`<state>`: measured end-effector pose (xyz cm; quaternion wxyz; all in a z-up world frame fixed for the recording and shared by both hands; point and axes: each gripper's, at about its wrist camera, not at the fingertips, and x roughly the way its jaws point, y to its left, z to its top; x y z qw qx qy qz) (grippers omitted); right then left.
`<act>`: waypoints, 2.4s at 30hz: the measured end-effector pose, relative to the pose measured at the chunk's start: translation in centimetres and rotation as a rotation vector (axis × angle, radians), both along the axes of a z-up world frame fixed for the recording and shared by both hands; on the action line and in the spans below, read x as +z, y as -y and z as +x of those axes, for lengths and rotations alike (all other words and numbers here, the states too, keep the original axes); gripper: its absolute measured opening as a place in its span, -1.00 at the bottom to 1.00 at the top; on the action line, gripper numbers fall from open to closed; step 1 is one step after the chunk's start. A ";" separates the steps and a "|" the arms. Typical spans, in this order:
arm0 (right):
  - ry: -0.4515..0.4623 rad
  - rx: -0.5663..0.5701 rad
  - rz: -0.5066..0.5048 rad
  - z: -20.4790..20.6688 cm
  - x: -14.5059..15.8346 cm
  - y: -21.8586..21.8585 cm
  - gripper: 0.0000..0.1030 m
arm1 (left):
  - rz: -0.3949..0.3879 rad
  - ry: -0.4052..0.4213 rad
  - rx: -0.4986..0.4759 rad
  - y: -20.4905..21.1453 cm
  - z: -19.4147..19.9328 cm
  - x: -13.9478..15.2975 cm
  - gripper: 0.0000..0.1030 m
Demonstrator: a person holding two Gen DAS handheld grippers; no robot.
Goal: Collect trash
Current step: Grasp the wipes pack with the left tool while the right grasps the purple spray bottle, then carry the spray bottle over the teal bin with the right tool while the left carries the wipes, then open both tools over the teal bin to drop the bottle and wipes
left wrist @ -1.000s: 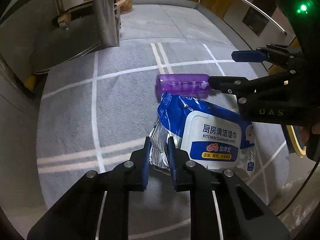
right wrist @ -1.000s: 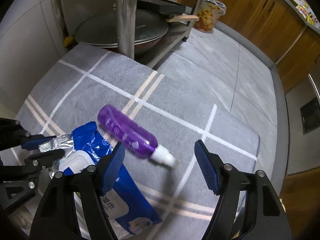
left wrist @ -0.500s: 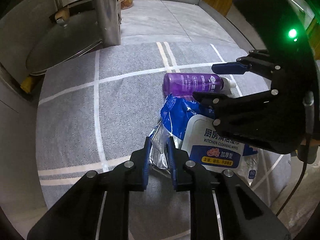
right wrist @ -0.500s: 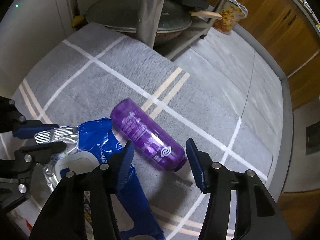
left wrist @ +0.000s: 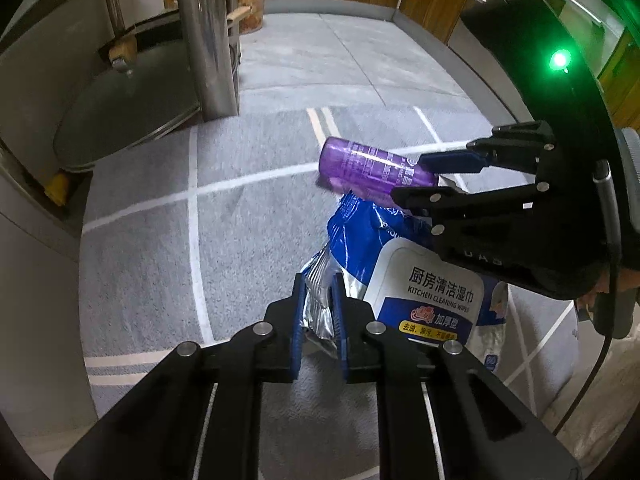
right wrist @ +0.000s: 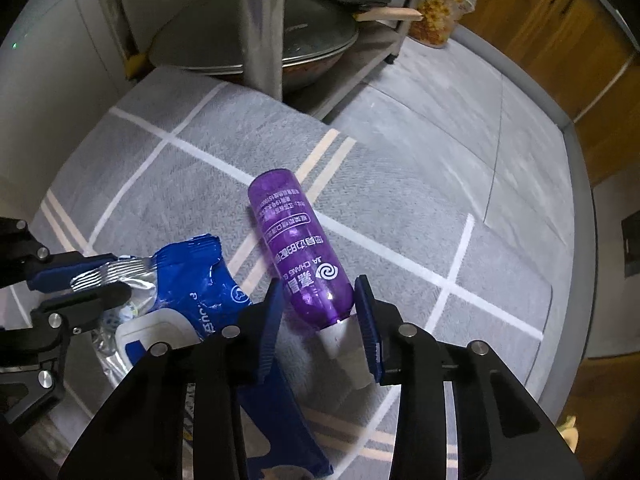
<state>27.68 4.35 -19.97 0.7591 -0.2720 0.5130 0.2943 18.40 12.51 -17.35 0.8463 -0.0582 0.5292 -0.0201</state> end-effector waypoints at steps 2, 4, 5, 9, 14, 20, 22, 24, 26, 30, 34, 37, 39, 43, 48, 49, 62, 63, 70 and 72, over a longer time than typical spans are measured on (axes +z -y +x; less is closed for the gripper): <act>0.002 -0.016 0.004 0.3 0.3 0.3 -0.26 | 0.000 0.016 0.002 0.1 -0.1 0.5 -0.77; 0.000 -0.038 0.012 0.2 0.7 1.0 -0.27 | -0.008 0.037 0.008 0.2 -0.3 1.2 -0.79; 0.003 -0.047 0.014 0.1 1.0 1.4 -0.27 | -0.012 0.047 0.008 0.3 -0.4 1.5 -0.80; 0.013 -0.094 0.051 -0.4 2.6 3.5 -0.27 | -0.019 0.118 -0.004 1.3 -1.0 3.7 -0.83; 0.037 -0.178 0.097 -1.2 4.8 7.7 -0.27 | -0.037 0.194 -0.038 3.8 -1.8 6.2 -0.87; 0.068 -0.326 0.138 -2.2 7.2 15.2 -0.27 | -0.018 0.287 -0.140 8.8 -3.2 9.3 -0.92; 0.076 -0.376 0.156 -2.6 7.9 17.6 -0.27 | -0.005 0.310 -0.179 10.6 -3.7 9.9 -0.93; 0.083 -0.421 0.176 -3.1 8.7 19.9 -0.27 | 0.015 0.328 -0.215 12.4 -4.0 10.5 -0.93; 0.099 -0.461 0.190 -3.9 9.6 22.5 -0.27 | 0.055 0.348 -0.258 14.3 -4.4 11.1 -0.94; 0.119 -0.546 0.184 -5.1 10.5 28.0 -0.27 | 0.078 0.388 -0.333 18.1 -4.6 12.5 -0.95; 0.106 -0.635 0.126 -6.1 9.7 33.0 -0.27 | 0.057 0.434 -0.393 21.7 -4.6 14.0 -0.95; 0.083 -0.696 0.094 -6.6 8.9 36.5 -0.27 | 0.033 0.461 -0.442 24.8 -4.5 14.6 -0.95; 0.074 -0.747 0.092 -6.9 8.5 39.1 -0.27 | 0.013 0.468 -0.476 27.2 -4.3 14.8 -0.95; 0.056 -0.797 0.080 -7.3 7.7 42.7 -0.27 | 0.005 0.472 -0.527 30.4 -3.8 14.4 -0.95; 0.002 -0.815 0.038 -7.1 5.9 44.5 -0.27 | 0.001 0.458 -0.560 33.7 -3.0 13.1 -0.95; -0.005 -0.811 0.032 -7.1 5.7 44.5 -0.27 | 0.001 0.457 -0.564 34.2 -2.8 12.8 -0.95; -0.044 -0.710 -0.014 -6.9 4.2 42.9 0.01 | -0.008 0.427 -0.536 36.0 -0.9 11.0 -0.19; -0.037 -0.708 -0.010 -7.0 4.4 42.9 0.02 | -0.007 0.427 -0.528 35.8 -0.9 10.9 -0.18; 0.038 -0.724 0.065 -8.8 7.9 42.5 0.02 | 0.032 0.403 -0.501 33.2 -2.2 11.3 -0.13; 0.116 -0.736 0.095 -9.9 10.3 42.3 0.02 | 0.045 0.403 -0.490 32.2 -3.0 11.9 -0.08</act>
